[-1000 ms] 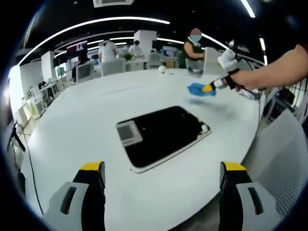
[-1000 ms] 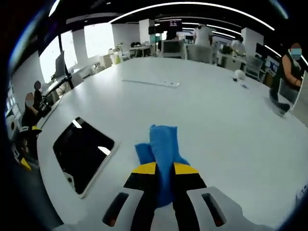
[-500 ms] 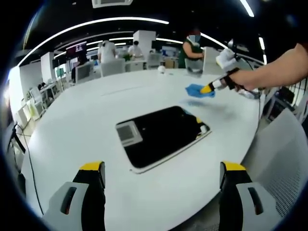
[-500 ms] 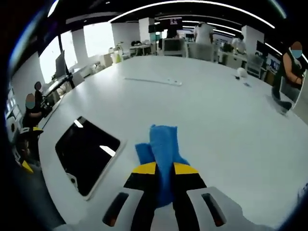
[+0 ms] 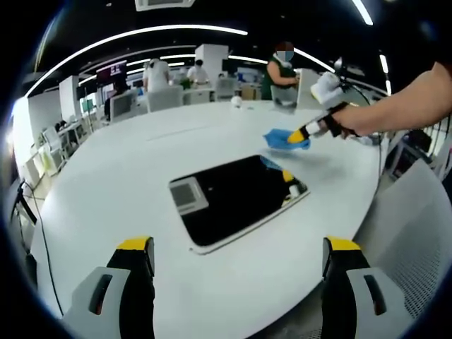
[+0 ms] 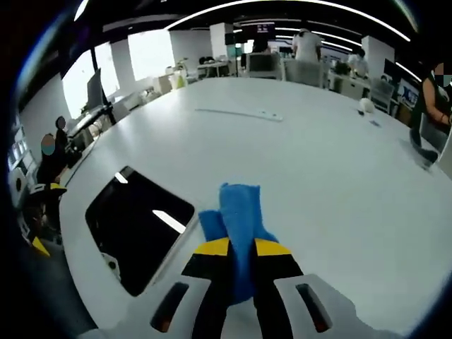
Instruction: Wipe the mirror surface with the cleaning cloth until all visible marks leave the cleaned area.
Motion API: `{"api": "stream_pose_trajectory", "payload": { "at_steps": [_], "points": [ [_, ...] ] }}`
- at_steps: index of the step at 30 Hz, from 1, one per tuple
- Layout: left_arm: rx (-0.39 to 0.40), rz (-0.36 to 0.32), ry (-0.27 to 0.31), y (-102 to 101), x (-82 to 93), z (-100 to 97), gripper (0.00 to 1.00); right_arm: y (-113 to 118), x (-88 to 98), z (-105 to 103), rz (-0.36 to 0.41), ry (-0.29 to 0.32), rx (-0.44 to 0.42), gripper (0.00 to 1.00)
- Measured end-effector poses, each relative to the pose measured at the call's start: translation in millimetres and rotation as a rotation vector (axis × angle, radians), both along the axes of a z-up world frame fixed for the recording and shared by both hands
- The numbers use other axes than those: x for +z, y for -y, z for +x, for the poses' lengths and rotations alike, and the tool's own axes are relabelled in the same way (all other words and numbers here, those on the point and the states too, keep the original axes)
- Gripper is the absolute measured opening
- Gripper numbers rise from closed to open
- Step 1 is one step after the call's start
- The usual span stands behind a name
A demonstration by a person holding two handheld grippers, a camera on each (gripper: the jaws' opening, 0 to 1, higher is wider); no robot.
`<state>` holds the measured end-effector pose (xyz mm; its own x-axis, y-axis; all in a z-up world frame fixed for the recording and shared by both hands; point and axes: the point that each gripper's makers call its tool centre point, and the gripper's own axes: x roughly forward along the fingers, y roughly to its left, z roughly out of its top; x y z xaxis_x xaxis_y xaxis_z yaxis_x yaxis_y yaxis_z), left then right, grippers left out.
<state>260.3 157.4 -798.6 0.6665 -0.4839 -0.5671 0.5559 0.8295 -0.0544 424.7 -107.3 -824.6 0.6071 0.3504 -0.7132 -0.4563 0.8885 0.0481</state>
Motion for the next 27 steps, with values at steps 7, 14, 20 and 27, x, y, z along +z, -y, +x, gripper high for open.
{"api": "stream_pose_trajectory", "payload": {
  "at_steps": [7,14,20,27],
  "points": [
    [0.005,0.004,0.031,-1,5.5,2.6,1.00,-14,-3.8,0,0.010,-0.008,0.007,0.06],
    [0.006,-0.023,0.030,1,7.0,2.6,1.00,-29,-7.7,0,0.016,-0.016,0.024,0.06],
    [0.008,-0.028,0.024,1,6.3,2.4,1.00,-42,-11.8,-4,0.009,-0.027,0.042,0.06],
    [0.007,-0.031,0.015,0,4.4,1.7,1.00,-52,-19.1,-6,-0.010,-0.042,0.058,0.06]
  ]
}}
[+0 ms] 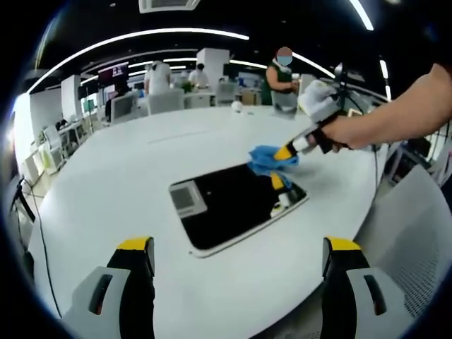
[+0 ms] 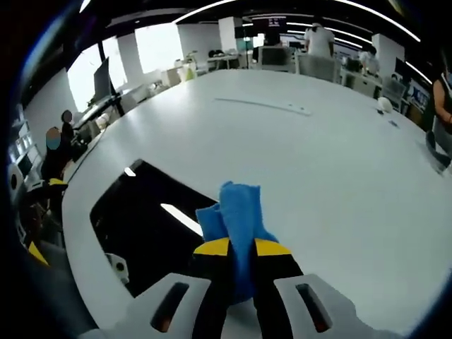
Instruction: Wipe the mirror surface with the cleaning cloth until all visible marks leave the cleaned area.
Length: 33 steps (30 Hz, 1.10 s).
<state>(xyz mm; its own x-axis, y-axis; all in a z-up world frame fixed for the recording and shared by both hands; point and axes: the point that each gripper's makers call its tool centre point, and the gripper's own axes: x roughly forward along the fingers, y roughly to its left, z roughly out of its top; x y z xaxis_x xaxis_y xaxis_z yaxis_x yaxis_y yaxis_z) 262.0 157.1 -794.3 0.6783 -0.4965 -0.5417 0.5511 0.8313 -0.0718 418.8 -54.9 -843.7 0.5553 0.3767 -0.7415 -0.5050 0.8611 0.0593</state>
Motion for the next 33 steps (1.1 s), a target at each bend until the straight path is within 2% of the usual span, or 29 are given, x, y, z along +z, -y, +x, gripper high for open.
{"api": "stream_pose_trajectory", "payload": {
  "at_steps": [6,17,27,30,33],
  "points": [
    [-0.004,0.000,-0.008,0,-2.2,-0.1,1.00,-11,-8.1,-3,0.003,-0.034,0.022,0.06],
    [-0.008,0.003,-0.013,2,-2.9,-0.8,0.99,-18,-3.5,-1,-0.026,-0.008,0.055,0.06],
    [-0.004,0.004,-0.012,1,-2.5,-0.8,0.99,-24,-5.3,2,-0.032,-0.015,0.073,0.06],
    [-0.008,0.005,-0.012,1,-2.9,-0.9,0.99,-32,-1.5,3,-0.025,0.000,0.085,0.06],
    [-0.009,0.006,-0.013,1,-3.2,-1.0,1.00,-40,-7.5,-1,-0.035,-0.014,0.113,0.06]
  ]
}}
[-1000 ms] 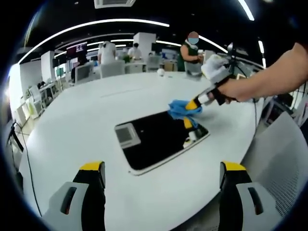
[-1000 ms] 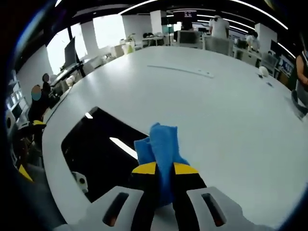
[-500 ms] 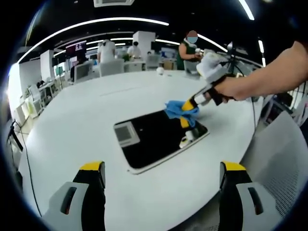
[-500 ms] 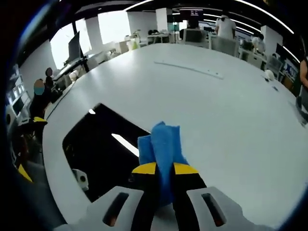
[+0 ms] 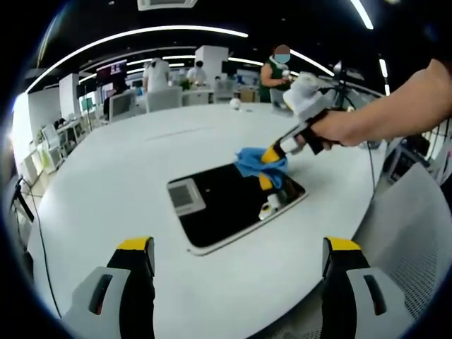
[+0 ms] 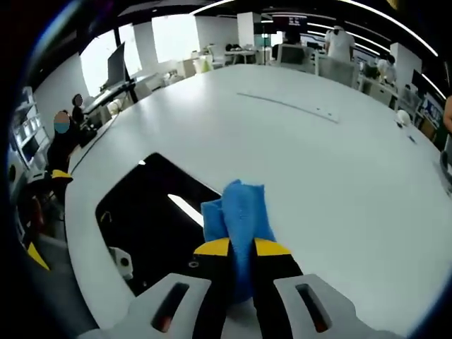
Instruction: Wipe the mirror surface with the cleaning cloth until all visible marks leave the cleaned area.
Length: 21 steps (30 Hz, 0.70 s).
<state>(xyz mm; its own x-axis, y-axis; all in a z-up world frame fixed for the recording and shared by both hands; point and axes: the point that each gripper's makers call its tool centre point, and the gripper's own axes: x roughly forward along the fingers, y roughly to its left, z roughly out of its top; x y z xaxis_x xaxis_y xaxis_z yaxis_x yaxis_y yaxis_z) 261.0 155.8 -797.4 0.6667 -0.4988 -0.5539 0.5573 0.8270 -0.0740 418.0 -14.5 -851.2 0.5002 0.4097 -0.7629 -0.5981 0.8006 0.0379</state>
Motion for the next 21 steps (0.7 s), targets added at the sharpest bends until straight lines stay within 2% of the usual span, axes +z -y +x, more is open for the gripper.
{"api": "stream_pose_trajectory", "payload": {
  "at_steps": [4,7,13,21],
  "points": [
    [0.000,-0.001,0.000,0,0.0,0.0,1.00,0,1.3,2,0.013,-0.003,-0.026,0.06],
    [-0.001,-0.001,0.000,0,-0.1,0.1,1.00,-3,1.4,1,-0.008,0.018,-0.003,0.06],
    [-0.005,-0.002,-0.001,0,-0.8,-0.4,1.00,-6,0.9,4,0.011,0.011,-0.006,0.06],
    [-0.010,0.001,-0.005,1,-1.5,-1.0,1.00,-25,0.8,7,0.025,0.011,0.018,0.06]
  ]
}}
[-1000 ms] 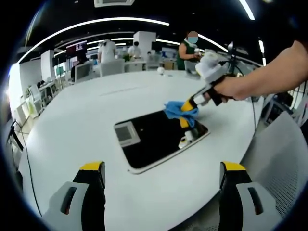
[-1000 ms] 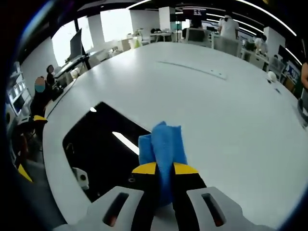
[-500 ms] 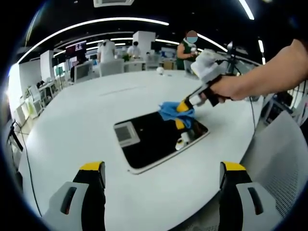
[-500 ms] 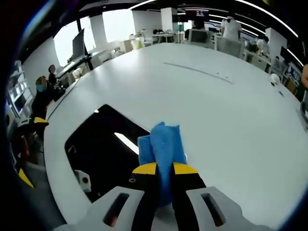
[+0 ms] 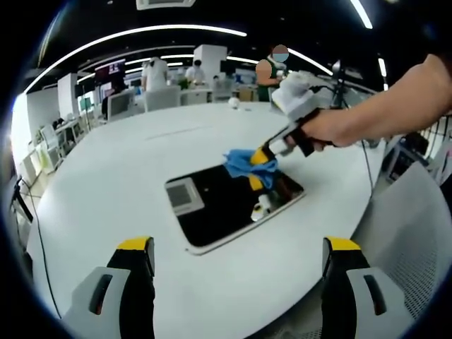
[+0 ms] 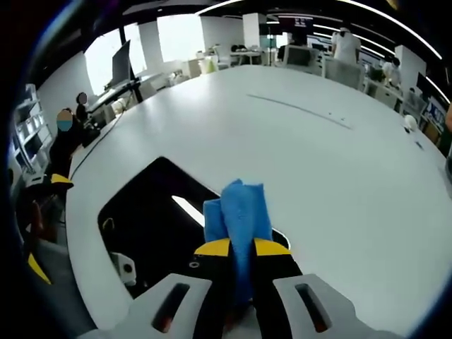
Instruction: Wipe the mirror surface with the cleaning cloth until all visible marks leave the cleaned area.
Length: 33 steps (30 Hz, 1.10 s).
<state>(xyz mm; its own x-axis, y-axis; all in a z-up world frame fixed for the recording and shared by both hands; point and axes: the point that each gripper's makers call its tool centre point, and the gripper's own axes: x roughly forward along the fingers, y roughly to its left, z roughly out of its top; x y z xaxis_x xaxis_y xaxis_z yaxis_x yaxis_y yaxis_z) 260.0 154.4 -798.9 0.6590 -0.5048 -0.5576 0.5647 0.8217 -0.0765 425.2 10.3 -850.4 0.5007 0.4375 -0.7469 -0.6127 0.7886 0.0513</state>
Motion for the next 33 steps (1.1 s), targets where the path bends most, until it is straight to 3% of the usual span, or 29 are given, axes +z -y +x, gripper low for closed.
{"api": "stream_pose_trajectory", "payload": {
  "at_steps": [33],
  "points": [
    [-0.009,-0.006,-0.013,0,-4.7,-0.3,1.00,-74,0.6,9,0.019,0.028,0.089,0.05]
  ]
}}
